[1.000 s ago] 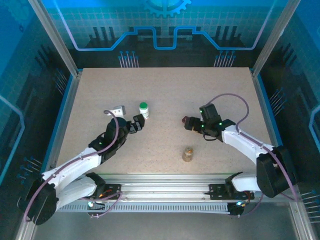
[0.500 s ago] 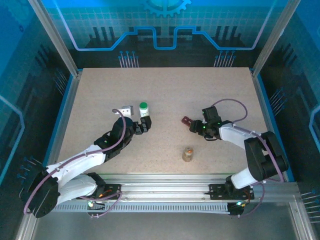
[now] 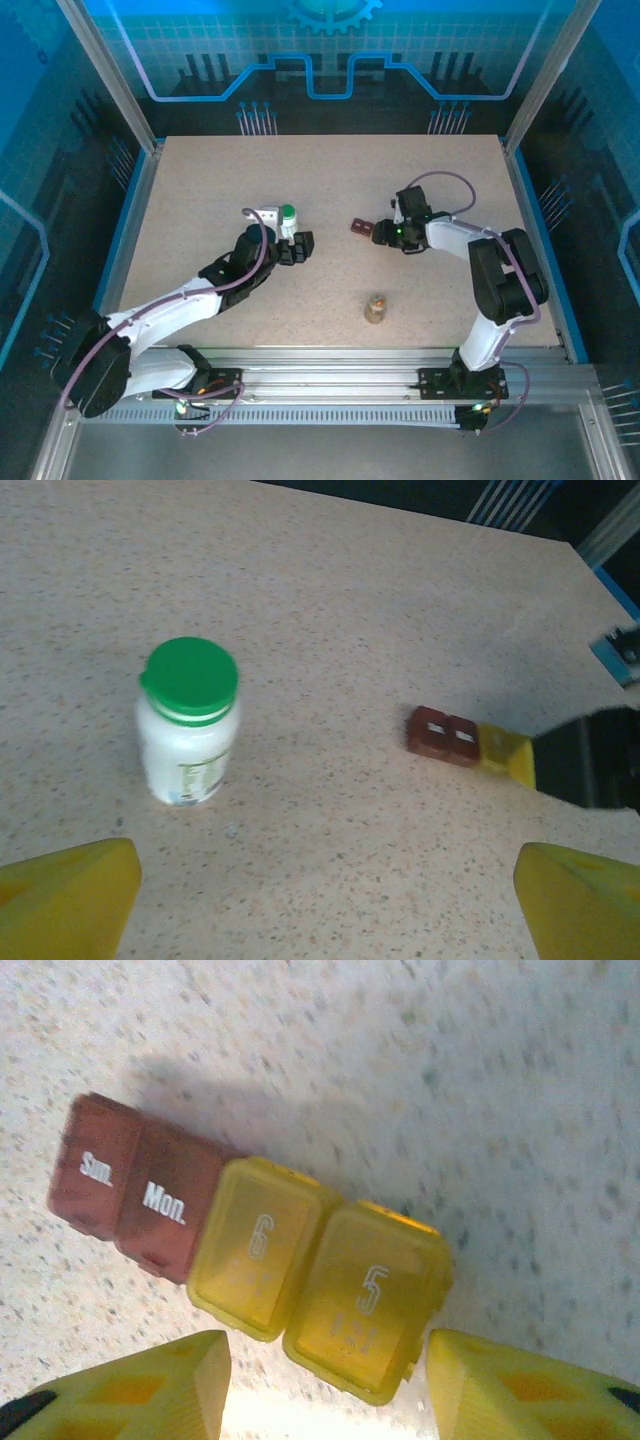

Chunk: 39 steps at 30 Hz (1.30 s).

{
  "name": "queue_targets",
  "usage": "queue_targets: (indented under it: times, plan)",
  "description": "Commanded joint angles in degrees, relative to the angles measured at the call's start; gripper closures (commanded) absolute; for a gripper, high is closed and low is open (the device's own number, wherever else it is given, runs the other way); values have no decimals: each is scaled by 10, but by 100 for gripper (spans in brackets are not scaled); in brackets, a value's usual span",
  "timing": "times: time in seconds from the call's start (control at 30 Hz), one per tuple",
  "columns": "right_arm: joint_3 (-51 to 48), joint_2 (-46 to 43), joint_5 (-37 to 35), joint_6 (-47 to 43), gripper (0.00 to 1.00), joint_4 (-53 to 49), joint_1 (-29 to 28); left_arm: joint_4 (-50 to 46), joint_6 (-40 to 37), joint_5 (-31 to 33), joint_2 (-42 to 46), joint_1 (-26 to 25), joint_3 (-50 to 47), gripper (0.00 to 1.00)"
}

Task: Sort the pills into containers

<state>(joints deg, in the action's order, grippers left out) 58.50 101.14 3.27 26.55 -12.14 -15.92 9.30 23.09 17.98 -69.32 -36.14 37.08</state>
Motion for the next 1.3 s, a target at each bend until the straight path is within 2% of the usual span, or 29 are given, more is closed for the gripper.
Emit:
queue_targets:
  times: [0.0,0.17,0.37,0.43,0.53,0.67,0.97,1.27]
  plan:
    - [40,16,4,-52,44,-36,16,-2,-28,-25,-17,-7,29,3]
    - [113,67,10,-66,43,-80,29,5,-24,-25,-26,-8,33,3]
    - [47,13,0,-13,40,-43,31,-10,-39,-20,-28,-8,41,3]
    - [30,16,8,-8,40,-24,32,-7,-39,-21,-34,-8,44,3]
    - [19,36,59,-7,44,13,35,-2,-36,-28,-53,-9,52,3]
    - [22,50,63,-14,45,32,35,-2,-42,-42,-75,-10,68,3]
    - [80,73,61,-65,42,1,35,-12,-54,-64,-102,-11,91,3]
    - [146,142,83,-86,50,-14,36,-39,-70,-77,-125,-13,129,6]
